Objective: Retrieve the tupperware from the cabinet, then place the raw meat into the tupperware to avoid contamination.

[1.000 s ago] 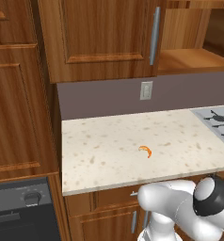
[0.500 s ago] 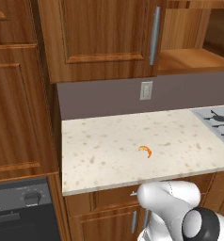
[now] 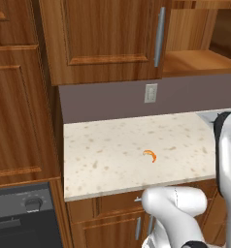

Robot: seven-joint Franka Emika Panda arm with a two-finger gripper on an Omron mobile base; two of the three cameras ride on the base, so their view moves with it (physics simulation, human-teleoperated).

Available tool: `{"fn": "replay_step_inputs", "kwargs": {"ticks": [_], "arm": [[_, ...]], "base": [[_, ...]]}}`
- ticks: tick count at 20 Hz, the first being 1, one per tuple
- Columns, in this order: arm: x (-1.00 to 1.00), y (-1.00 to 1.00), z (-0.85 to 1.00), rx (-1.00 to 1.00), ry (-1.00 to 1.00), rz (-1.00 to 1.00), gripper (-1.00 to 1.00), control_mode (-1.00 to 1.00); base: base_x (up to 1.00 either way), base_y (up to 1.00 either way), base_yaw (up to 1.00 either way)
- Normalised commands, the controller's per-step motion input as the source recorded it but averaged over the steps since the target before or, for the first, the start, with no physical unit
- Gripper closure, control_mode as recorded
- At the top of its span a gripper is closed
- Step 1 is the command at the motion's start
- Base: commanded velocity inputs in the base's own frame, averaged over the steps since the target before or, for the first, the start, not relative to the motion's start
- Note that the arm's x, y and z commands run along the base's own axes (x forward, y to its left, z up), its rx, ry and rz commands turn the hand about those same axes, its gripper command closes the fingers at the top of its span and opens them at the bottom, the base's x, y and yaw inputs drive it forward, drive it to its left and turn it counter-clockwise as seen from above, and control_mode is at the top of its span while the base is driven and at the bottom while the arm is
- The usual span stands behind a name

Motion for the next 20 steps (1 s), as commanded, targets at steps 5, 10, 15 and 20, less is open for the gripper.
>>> {"fn": "replay_step_inputs", "kwargs": {"ticks": [5,10,15,20], "arm": [[-0.02,0.64,0.00,0.23,-0.28,0.09,-1.00,-1.00],[0.00,0.57,0.00,0.25,-0.26,0.15,-1.00,-1.00],[0.00,0.40,0.00,0.27,-0.25,0.22,-1.00,-1.00],[0.02,0.29,0.00,0.27,-0.24,0.25,-1.00,-1.00]], "base": [[0.00,0.00,0.00],[0.00,0.00,0.00],[0.00,0.00,0.00],[0.00,0.00,0.00]]}}
